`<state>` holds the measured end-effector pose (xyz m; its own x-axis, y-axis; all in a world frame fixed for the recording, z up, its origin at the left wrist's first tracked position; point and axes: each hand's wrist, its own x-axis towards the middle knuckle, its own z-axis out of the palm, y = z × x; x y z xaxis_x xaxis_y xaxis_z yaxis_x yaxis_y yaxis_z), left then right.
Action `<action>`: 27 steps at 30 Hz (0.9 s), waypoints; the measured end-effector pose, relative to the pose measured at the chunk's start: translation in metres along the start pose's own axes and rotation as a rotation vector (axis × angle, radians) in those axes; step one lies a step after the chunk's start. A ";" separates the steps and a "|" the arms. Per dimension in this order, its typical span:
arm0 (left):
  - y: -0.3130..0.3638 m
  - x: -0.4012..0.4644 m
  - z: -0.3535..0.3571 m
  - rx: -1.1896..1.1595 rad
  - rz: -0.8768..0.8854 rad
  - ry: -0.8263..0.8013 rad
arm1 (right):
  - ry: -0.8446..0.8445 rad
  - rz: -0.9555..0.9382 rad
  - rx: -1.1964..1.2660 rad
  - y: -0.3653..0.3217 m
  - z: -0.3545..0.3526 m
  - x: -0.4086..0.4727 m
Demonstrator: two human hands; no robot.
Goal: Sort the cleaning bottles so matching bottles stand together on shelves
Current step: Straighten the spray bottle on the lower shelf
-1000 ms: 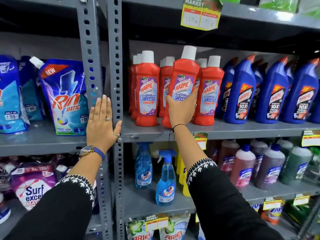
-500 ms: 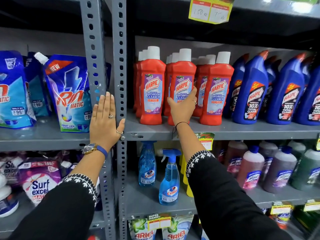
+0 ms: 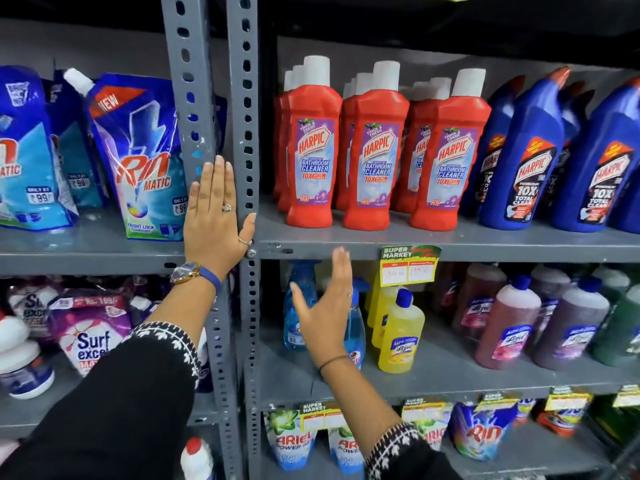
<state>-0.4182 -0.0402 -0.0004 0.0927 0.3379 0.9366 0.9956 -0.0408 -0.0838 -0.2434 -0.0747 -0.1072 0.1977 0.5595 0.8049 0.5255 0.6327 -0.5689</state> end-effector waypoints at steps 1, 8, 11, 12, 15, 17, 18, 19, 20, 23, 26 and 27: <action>0.000 0.000 0.000 0.003 0.000 -0.002 | -0.028 0.012 -0.046 0.012 0.001 -0.012; -0.002 0.000 0.004 0.034 0.005 0.012 | -0.078 0.417 -0.210 0.080 -0.002 -0.046; -0.002 -0.001 0.005 0.037 0.012 0.023 | -0.100 0.593 -0.157 0.097 -0.002 -0.047; -0.003 -0.001 0.005 0.035 0.012 0.025 | -0.100 0.640 -0.134 0.100 -0.002 -0.047; -0.002 -0.001 0.004 0.024 0.012 0.032 | -0.067 0.689 -0.201 0.104 -0.003 -0.045; -0.002 -0.001 0.005 0.022 0.012 0.035 | -0.074 0.675 -0.245 0.099 0.000 -0.043; -0.002 -0.001 0.005 0.019 0.012 0.035 | -0.084 0.666 -0.246 0.095 0.003 -0.043; -0.002 -0.001 0.005 0.020 0.014 0.036 | -0.094 0.654 -0.239 0.091 0.007 -0.045; -0.003 -0.001 0.005 0.022 0.012 0.033 | -0.106 0.650 -0.231 0.087 0.011 -0.047; -0.003 -0.001 0.005 0.024 0.009 0.028 | -0.142 0.638 -0.191 0.075 0.024 -0.052; -0.003 -0.001 0.006 0.031 0.010 0.029 | -0.202 0.624 -0.179 0.068 0.036 -0.056; -0.004 -0.001 0.007 0.039 0.014 0.036 | -0.218 0.615 -0.185 0.067 0.039 -0.057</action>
<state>-0.4218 -0.0337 -0.0035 0.1068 0.3030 0.9470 0.9940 -0.0087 -0.1093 -0.2513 -0.0432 -0.1981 0.3446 0.8960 0.2800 0.5076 0.0730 -0.8585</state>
